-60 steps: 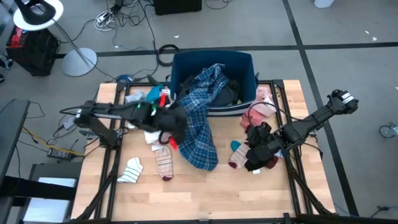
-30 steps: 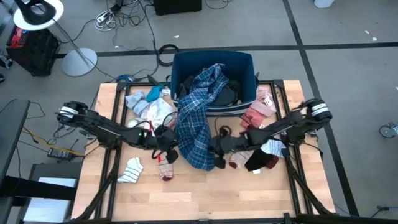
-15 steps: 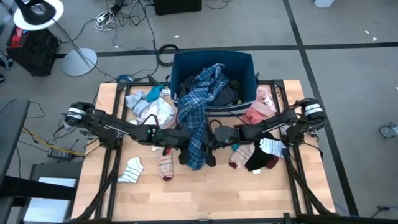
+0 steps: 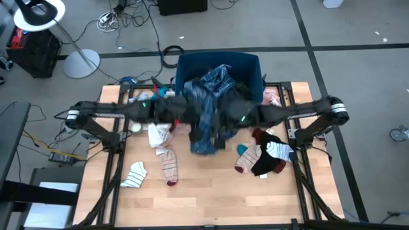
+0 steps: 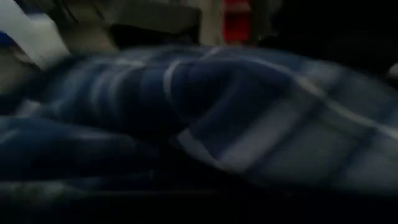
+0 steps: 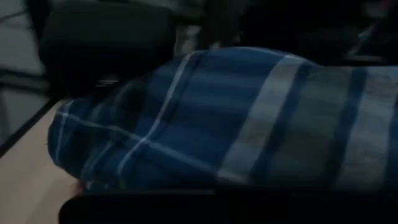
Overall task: Sort clothes
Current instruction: Put the blue patterned pants into the blue bin
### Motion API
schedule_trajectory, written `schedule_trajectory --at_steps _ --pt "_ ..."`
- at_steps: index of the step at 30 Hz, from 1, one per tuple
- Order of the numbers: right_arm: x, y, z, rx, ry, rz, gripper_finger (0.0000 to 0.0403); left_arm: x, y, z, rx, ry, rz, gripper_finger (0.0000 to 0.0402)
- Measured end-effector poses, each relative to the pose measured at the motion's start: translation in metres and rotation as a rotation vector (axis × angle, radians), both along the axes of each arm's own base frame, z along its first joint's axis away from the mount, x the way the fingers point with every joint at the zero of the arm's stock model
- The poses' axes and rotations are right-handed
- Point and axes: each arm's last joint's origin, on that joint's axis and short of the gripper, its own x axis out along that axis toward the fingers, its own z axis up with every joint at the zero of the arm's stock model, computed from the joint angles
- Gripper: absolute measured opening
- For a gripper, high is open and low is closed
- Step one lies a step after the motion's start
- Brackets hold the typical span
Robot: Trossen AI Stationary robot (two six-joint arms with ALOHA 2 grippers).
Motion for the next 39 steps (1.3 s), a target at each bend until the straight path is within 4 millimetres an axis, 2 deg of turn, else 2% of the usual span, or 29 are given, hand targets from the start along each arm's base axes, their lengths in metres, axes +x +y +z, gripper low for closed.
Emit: schedule_trajectory --at_steps 3,9,12,15,19,27,30,34,39 --pt "-0.013 -0.022 0.041 -0.041 -0.092 -0.056 0.0 -0.007 0.021 0.04 0.043 -0.084 0.03 0.0" --pt "-0.039 -0.073 0.111 -0.108 -0.267 -0.168 0.0 -0.028 0.071 0.093 0.105 -0.222 0.125 0.0" --pt "-0.047 -0.1 0.137 -0.129 -0.342 -0.222 0.0 -0.033 0.099 0.107 0.11 -0.278 0.145 0.0" --pt "-0.048 -0.127 0.144 -0.12 -0.328 -0.277 0.0 -0.031 0.125 0.108 0.092 -0.297 0.173 0.0" --pt "-0.057 -0.156 0.134 -0.019 -0.206 -0.375 0.0 -0.033 0.15 0.099 0.007 -0.237 0.195 0.0" --pt "-0.082 -0.197 0.071 0.163 0.254 -0.59 0.0 -0.037 0.182 0.044 -0.143 0.157 0.332 0.0" --pt "-0.09 -0.205 0.051 0.227 0.366 -0.638 0.0 -0.037 0.184 0.031 -0.184 0.258 0.344 0.0" --pt "-0.095 -0.205 0.027 0.294 0.493 -0.66 0.0 -0.037 0.178 0.014 -0.211 0.363 0.32 0.0" --pt "-0.115 -0.197 0.017 0.316 0.524 -0.724 0.0 -0.052 0.167 -0.003 -0.235 0.419 0.316 0.0"
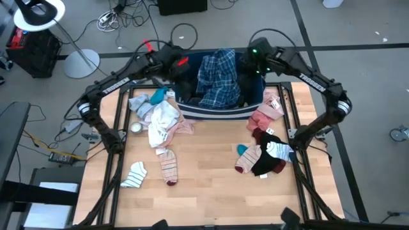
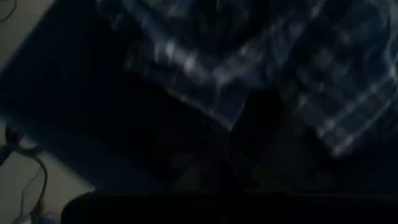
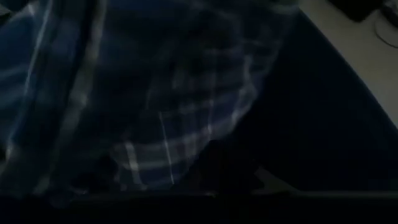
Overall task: Sort clothes
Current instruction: Put the blue patterned pants into the blue bin
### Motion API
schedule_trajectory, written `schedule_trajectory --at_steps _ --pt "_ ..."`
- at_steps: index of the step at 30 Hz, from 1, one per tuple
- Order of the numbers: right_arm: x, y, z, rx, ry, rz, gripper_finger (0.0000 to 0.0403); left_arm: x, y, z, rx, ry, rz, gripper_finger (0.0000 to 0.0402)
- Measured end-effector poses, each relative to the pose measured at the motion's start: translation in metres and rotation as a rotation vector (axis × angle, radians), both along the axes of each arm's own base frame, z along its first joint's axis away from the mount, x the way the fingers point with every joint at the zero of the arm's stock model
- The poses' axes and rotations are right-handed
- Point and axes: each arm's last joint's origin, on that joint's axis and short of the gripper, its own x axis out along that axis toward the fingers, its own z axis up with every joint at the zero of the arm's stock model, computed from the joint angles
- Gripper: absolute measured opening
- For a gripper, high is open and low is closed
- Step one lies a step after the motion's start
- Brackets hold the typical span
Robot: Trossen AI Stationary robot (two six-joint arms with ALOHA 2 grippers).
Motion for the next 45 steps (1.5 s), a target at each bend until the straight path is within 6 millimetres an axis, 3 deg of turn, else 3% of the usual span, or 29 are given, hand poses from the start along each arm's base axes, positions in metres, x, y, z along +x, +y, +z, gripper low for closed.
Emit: schedule_trajectory --at_steps 5,10,13,17,22,27,33,35,39,45 --pt "-0.036 0.023 0.005 -0.026 -0.062 -0.035 0.0 -0.029 -0.018 -0.021 -0.022 -0.016 0.034 0.0" --pt "-0.071 0.053 0.008 -0.035 -0.184 -0.035 0.0 -0.067 -0.044 -0.026 -0.003 -0.152 0.08 0.0" --pt "-0.079 0.071 0.008 -0.04 -0.307 0.044 0.0 -0.084 -0.063 -0.026 0.016 -0.252 0.069 0.0" --pt "-0.069 0.084 0.013 -0.071 -0.502 0.154 0.0 -0.104 -0.087 -0.017 0.047 -0.388 0.02 0.0" --pt "-0.027 0.088 0.015 -0.11 -0.635 0.274 0.0 -0.117 -0.11 -0.021 0.028 -0.43 -0.039 0.0" --pt "0.025 0.07 0.011 -0.138 -0.634 0.276 0.0 -0.124 -0.124 -0.04 0.005 -0.421 -0.075 0.0001" --pt "0.073 0.023 -0.012 -0.115 -0.469 0.13 0.0 -0.139 -0.138 -0.067 -0.019 -0.442 -0.044 0.0001" --pt "0.083 0.006 -0.031 -0.064 -0.377 0.093 0.0 -0.145 -0.142 -0.077 -0.038 -0.447 -0.04 0.0001" --pt "0.093 -0.021 -0.086 0.069 -0.17 0.034 0.0 -0.152 -0.15 -0.097 -0.068 -0.446 -0.022 0.0001" --pt "0.09 -0.044 -0.152 0.317 0.07 -0.044 0.0 -0.15 -0.157 -0.12 -0.095 -0.433 -0.045 0.0001"
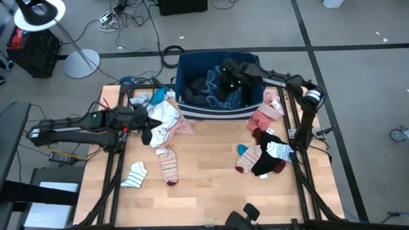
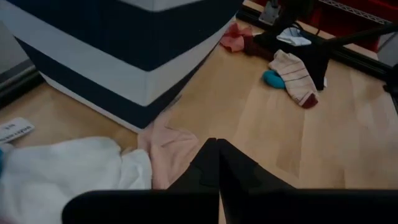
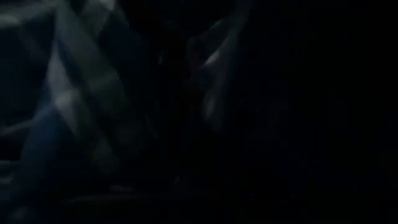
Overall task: Sort clothes
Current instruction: Put the blue patterned pants into the blue bin, then put the right striped light pink sock into the blue bin
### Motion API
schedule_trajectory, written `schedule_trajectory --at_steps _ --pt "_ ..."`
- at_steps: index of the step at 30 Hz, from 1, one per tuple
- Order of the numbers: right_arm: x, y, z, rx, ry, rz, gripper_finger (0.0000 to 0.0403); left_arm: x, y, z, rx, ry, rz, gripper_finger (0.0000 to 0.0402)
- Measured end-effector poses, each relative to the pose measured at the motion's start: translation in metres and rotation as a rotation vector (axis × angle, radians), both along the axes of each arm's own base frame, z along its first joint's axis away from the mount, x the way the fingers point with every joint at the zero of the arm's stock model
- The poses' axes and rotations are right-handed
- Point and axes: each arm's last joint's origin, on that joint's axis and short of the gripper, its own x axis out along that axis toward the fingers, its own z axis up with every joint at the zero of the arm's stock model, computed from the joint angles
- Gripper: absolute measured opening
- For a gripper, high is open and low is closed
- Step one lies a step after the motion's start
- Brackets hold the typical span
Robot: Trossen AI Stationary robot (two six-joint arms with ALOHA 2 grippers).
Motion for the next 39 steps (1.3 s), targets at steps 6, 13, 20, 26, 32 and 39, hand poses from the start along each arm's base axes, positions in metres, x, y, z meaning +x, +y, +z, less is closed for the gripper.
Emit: schedule_trajectory --at_steps 6,13,20,26,32,39 --pt "-0.008 -0.004 -0.01 0.068 0.062 -0.027 0.0 0.004 -0.004 -0.005 0.0 -0.013 -0.018 0.0001" --pt "-0.038 0.02 0.076 -0.059 -0.109 -0.015 0.0001 0.004 -0.005 -0.006 -0.007 -0.013 -0.013 0.0001" --pt "-0.1 0.073 0.154 -0.165 -0.253 0.011 0.0003 0.004 -0.006 -0.006 -0.002 -0.008 0.001 0.0001" --pt "-0.153 0.131 0.178 -0.215 -0.309 0.026 0.0003 0.004 -0.016 -0.006 -0.022 -0.021 -0.011 0.0001" --pt "-0.197 0.182 0.161 -0.175 -0.4 0.028 0.0003 0.01 -0.034 -0.011 0.0 0.003 -0.012 0.0001" --pt "-0.221 0.21 0.104 -0.014 -0.402 0.018 0.0001 0.018 -0.047 -0.02 0.055 0.059 -0.016 0.0002"
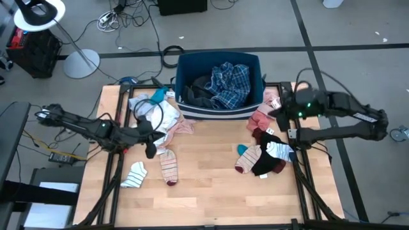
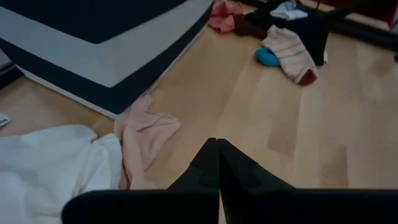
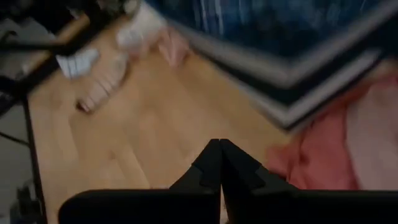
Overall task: Sort clothes
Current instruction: Put the right striped light pink sock into the blue bin
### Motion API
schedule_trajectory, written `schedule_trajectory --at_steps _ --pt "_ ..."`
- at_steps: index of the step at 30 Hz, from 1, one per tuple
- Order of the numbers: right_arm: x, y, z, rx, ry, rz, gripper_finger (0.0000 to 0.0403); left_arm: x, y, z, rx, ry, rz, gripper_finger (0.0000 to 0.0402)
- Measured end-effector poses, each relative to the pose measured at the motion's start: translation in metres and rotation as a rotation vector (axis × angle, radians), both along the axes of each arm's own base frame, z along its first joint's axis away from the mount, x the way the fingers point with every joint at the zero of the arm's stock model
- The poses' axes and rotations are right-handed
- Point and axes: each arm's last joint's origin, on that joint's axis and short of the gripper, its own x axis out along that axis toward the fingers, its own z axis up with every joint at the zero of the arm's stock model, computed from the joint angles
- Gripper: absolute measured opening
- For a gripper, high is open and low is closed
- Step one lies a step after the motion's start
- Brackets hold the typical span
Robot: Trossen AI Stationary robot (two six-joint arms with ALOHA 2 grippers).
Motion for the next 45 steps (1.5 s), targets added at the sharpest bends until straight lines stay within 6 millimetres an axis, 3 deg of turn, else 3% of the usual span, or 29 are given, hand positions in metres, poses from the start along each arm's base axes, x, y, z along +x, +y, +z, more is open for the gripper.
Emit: schedule_trajectory --at_steps 6,12,16,23,35,45 --pt "0.006 0.012 -0.054 0.078 0.146 0.009 0.0001 0.003 -0.001 -0.003 0.011 0.027 0.003 0.0004" --pt "0.02 0.017 -0.089 0.083 0.27 -0.036 0.0002 0.003 -0.001 -0.003 0.012 0.026 0.002 0.0005" --pt "0.035 0.019 -0.103 0.105 0.282 -0.027 0.0002 0.003 -0.001 -0.003 0.014 0.026 0.006 0.0005" --pt "0.061 0.026 -0.115 0.151 0.228 0.133 0.0026 0.003 -0.001 -0.003 0.014 0.025 0.006 0.0005" --pt "0.078 0.029 -0.145 0.295 0.453 0.046 0.0127 0.003 -0.001 -0.003 0.012 0.024 0.007 0.0005" --pt "0.096 0.031 -0.185 0.291 0.689 0.012 0.0121 0.003 -0.001 -0.003 0.01 0.021 0.008 0.0005"
